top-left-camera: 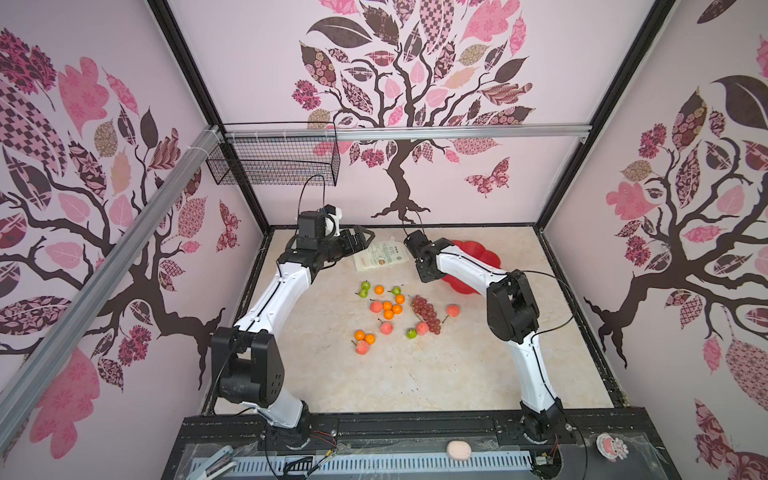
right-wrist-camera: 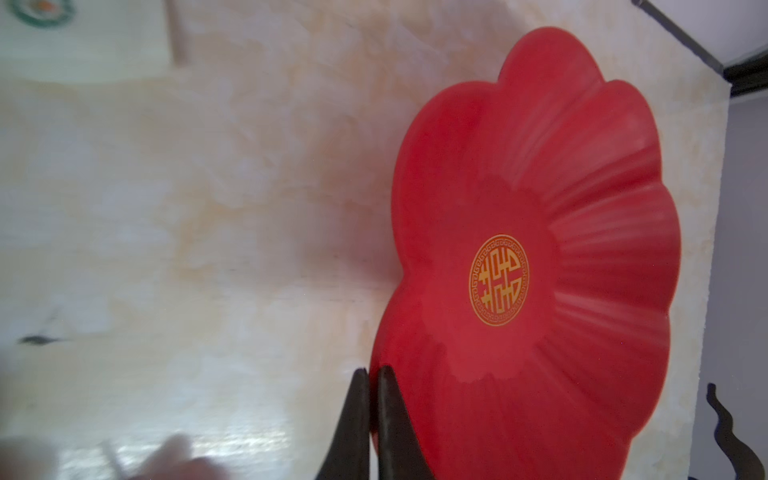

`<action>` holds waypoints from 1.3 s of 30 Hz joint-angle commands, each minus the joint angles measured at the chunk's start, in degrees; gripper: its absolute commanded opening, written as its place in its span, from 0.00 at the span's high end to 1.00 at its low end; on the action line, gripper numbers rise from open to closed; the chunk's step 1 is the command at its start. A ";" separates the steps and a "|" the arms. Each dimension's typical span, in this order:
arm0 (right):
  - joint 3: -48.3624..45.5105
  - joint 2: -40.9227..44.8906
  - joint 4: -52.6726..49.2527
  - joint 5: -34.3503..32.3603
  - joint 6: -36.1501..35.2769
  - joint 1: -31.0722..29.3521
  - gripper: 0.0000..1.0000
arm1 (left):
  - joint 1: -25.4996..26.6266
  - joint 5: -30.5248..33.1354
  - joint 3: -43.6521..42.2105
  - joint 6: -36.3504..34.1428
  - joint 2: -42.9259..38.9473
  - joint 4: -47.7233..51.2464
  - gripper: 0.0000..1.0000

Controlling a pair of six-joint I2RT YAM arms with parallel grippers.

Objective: Place and organize the fake fruits in the fruit bowl

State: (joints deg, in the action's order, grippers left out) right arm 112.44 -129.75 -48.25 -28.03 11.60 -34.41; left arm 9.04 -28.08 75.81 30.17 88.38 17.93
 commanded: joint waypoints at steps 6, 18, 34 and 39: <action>6.15 -3.18 -3.34 4.18 -0.82 -4.78 0.96 | -0.39 12.97 -9.95 -5.05 -11.92 14.88 0.02; 11.37 -7.72 -6.08 7.02 -0.83 -6.36 0.84 | 0.57 10.16 -17.68 -7.11 -21.78 19.61 0.02; 4.74 3.11 -2.81 11.49 -0.01 -6.32 0.66 | 9.15 1.91 -30.93 5.78 -27.40 2.45 0.02; -2.50 7.79 -1.89 16.57 0.02 -6.57 0.69 | 9.46 1.23 -37.58 13.14 -28.92 -5.68 0.02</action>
State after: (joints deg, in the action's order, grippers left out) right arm 111.87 -127.76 -50.54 -15.16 11.29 -40.45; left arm 18.33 -25.04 41.32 37.43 60.10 19.92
